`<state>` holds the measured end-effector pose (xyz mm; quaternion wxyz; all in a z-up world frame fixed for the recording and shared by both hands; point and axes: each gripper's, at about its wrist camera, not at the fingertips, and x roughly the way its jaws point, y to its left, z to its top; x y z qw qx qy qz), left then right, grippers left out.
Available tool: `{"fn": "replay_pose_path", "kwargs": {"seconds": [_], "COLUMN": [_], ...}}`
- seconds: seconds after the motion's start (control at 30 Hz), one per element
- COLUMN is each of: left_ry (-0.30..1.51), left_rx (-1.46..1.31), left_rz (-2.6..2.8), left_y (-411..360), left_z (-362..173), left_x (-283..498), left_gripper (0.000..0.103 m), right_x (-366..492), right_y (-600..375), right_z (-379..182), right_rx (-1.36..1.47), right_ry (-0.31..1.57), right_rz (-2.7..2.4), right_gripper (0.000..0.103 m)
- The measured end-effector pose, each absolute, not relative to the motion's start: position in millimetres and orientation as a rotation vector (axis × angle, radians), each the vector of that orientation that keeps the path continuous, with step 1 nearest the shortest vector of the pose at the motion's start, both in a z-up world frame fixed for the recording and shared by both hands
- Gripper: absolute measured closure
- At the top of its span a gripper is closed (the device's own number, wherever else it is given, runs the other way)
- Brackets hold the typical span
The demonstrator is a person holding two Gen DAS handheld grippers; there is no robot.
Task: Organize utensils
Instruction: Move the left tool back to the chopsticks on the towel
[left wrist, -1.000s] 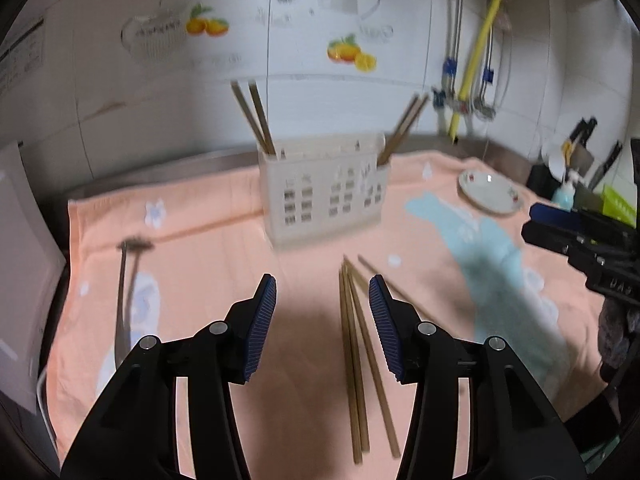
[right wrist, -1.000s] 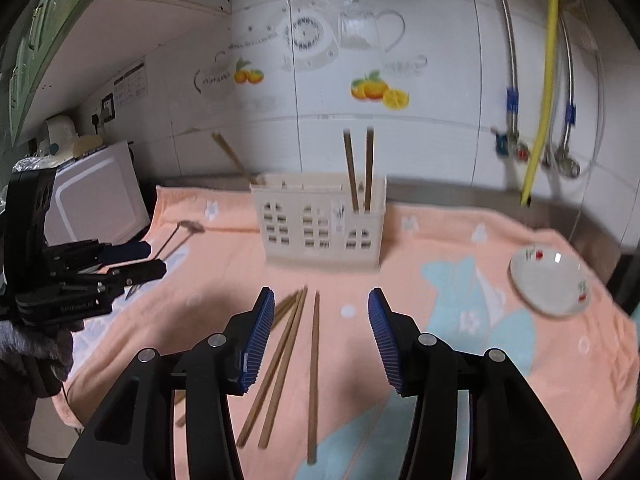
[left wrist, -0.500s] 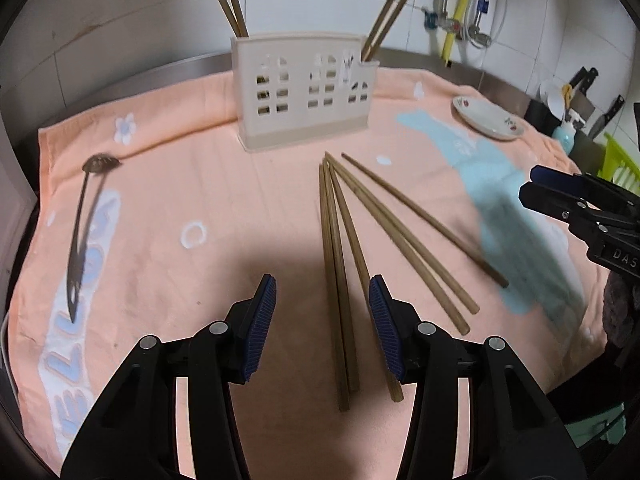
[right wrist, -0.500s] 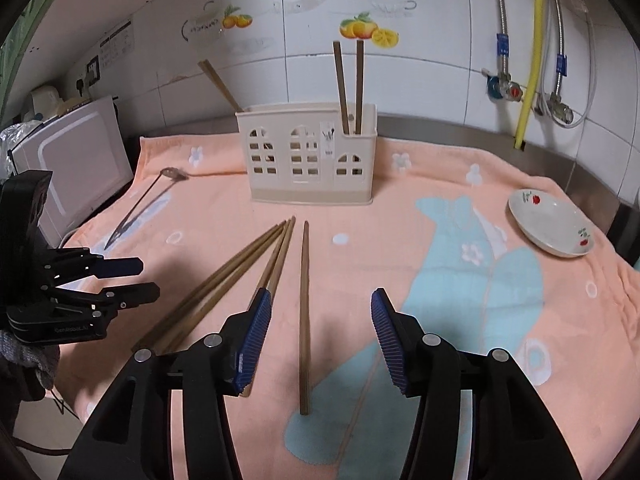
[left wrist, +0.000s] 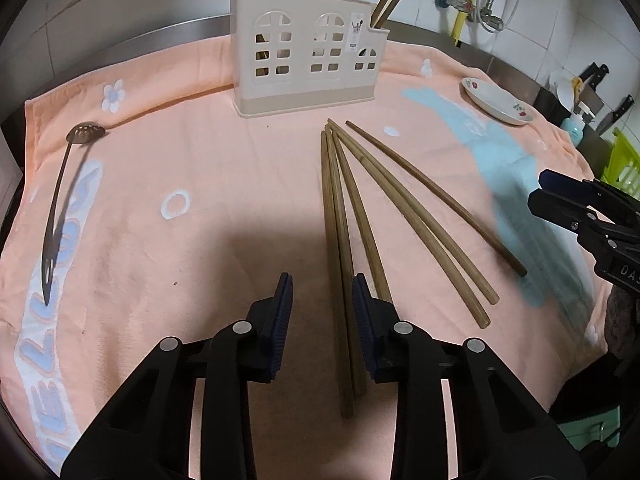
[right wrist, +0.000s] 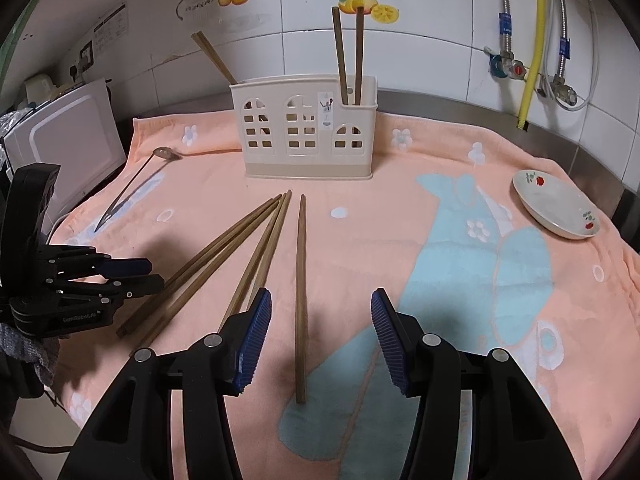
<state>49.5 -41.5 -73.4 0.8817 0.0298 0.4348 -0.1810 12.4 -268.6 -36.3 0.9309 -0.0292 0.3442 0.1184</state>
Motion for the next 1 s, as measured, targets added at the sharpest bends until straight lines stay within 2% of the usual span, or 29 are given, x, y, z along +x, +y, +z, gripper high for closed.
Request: {"fn": "replay_pose_path", "kwargs": {"seconds": [0.53, 0.67, 1.0], "left_ry": [0.902, 0.901, 0.911], "left_rx": [0.080, 0.085, 0.091], "left_rz": [-0.360, -0.354, -0.345], "left_y": [-49.5, -49.1, -48.7], "left_z": [-78.2, -77.7, -84.7], "left_x": [49.9, 51.1, 53.5], "left_gripper": [0.077, 0.084, 0.085], "right_x": [16.5, 16.1, 15.9], "right_y": [-267.3, -267.4, -268.3], "right_z": [-45.1, -45.8, -49.3], "right_rx": [-0.049, -0.046, -0.042], "right_ry": [0.729, 0.731, 0.740], "right_rz": [0.246, 0.242, 0.242], "right_gripper": [0.053, 0.053, 0.053]}}
